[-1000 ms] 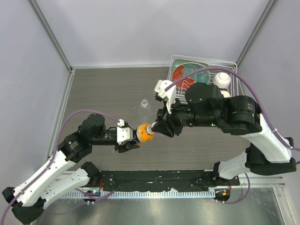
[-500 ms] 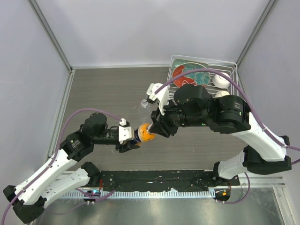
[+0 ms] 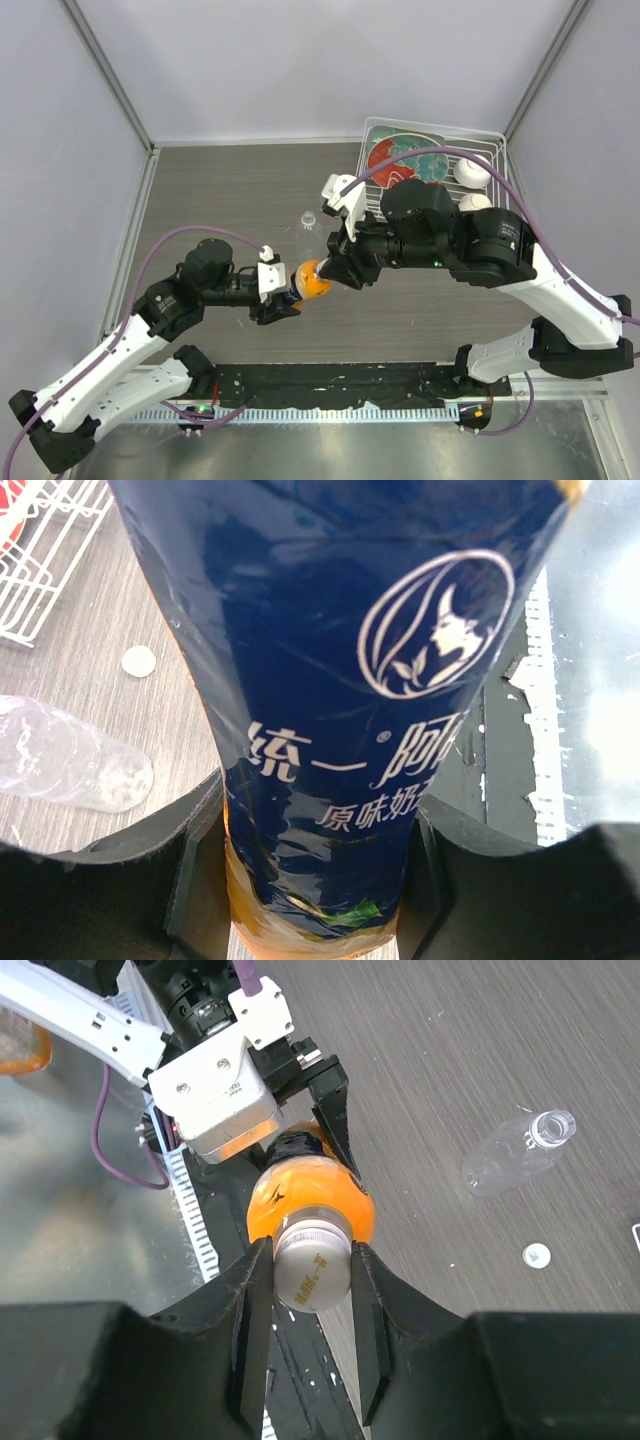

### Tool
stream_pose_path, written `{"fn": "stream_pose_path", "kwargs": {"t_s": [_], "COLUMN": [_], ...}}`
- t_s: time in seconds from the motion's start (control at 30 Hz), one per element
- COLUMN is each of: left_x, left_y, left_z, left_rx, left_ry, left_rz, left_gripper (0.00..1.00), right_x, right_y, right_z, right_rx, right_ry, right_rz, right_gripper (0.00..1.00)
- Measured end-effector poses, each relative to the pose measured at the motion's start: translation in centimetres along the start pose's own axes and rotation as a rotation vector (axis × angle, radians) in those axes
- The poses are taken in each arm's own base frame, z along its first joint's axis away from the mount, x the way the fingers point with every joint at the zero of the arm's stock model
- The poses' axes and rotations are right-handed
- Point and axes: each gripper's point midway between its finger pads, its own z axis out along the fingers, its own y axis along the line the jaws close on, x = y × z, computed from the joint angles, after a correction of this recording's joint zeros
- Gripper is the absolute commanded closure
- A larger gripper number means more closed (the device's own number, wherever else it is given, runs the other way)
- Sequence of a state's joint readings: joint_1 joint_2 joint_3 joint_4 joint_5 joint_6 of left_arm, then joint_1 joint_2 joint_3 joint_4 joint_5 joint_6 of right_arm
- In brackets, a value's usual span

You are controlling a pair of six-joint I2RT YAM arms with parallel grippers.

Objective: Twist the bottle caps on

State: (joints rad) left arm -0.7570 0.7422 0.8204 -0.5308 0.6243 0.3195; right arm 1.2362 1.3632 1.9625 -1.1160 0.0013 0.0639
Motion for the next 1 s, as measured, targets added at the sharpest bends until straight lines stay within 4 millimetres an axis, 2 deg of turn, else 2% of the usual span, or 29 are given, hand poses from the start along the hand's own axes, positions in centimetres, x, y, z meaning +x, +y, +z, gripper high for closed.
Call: {"fn": "stream_pose_path", "kwargs": {"t_s": [0.23, 0.53, 0.77, 1.0], "left_x": [-0.1, -0.5, -1.4, -2.8], "left_y": [1.3, 2.8, 3.5, 4.6], "left_z": [-0.1, 0.0, 0.1, 0.2], "left_rx": [-0.074, -0.154, -0.194, -0.257], "left_ry": [0.004, -0.008, -0.044, -0.119], "left_rz": [-0.018, -0.050, -0.101, -0.191], "left_gripper": [0.99, 0.99, 1.00, 1.00], "right_x": [-0.8, -3.3, -4.5, -6.9], "right_y": [-0.7, -0.9, -1.8, -3.0], "right_z": [1.3, 3.6, 3.9, 4.8], "right_rx": [0.005, 0.012, 0.064, 0.131], "right_ry": [-0.045, -0.071, -0.093, -0.124], "right_rz": [0.040, 0.062, 0.066, 0.060], "right_gripper": [0.85, 0.77, 0.70, 0.67]}}
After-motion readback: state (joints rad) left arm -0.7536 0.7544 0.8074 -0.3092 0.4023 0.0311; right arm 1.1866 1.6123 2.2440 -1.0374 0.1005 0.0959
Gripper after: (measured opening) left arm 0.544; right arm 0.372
